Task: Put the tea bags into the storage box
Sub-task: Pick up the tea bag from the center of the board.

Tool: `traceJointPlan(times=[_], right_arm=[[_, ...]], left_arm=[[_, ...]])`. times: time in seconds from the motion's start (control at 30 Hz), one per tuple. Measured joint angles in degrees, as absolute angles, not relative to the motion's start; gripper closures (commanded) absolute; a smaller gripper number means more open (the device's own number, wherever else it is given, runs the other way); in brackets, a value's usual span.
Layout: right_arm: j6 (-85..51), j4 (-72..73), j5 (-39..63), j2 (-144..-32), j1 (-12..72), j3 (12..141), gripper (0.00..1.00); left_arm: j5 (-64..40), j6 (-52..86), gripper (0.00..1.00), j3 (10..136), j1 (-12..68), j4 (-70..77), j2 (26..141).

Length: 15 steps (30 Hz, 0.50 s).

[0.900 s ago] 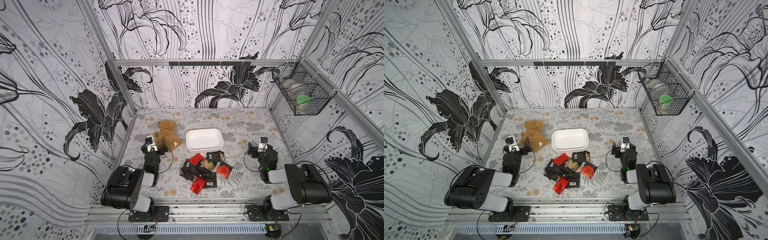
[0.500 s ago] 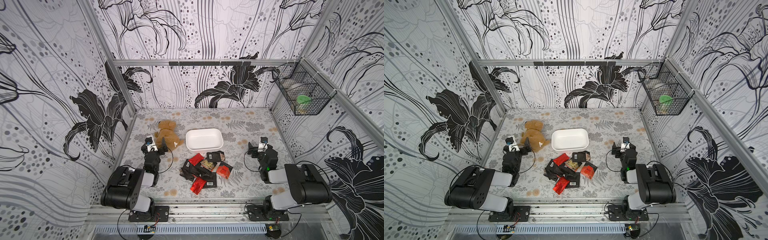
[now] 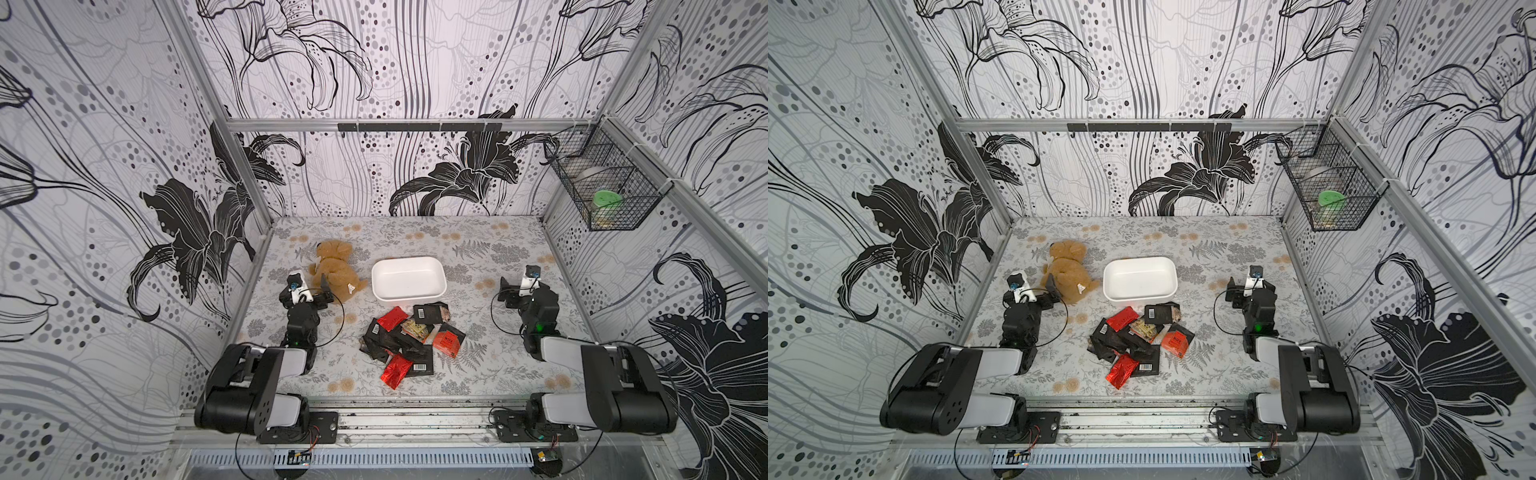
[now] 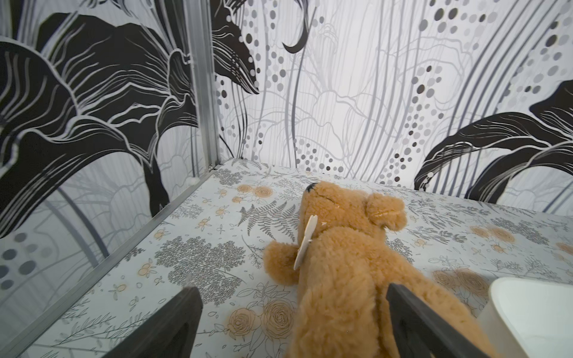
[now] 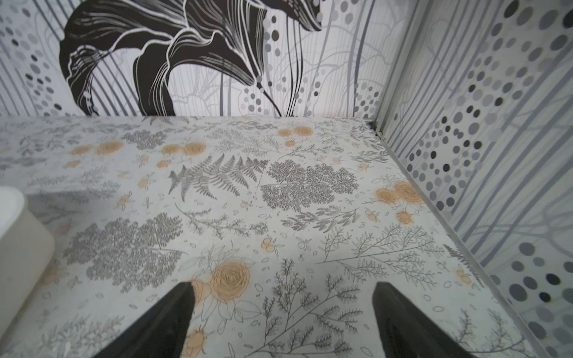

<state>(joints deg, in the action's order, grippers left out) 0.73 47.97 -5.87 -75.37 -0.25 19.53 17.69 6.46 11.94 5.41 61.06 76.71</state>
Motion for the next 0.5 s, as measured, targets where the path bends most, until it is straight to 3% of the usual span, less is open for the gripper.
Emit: traceJointPlan(times=[0.3,0.5], right_arm=[[-22.74,10.52,-15.66,-57.82,-0.32,33.15,0.05],[-31.14,-6.2,-12.27,-47.05,-0.32,33.63,0.05]], left_arm=[[22.9,22.37,0.03,31.57,5.45,27.51,59.42],[15.51,29.89,0.03,40.8,5.39,11.16,54.24]])
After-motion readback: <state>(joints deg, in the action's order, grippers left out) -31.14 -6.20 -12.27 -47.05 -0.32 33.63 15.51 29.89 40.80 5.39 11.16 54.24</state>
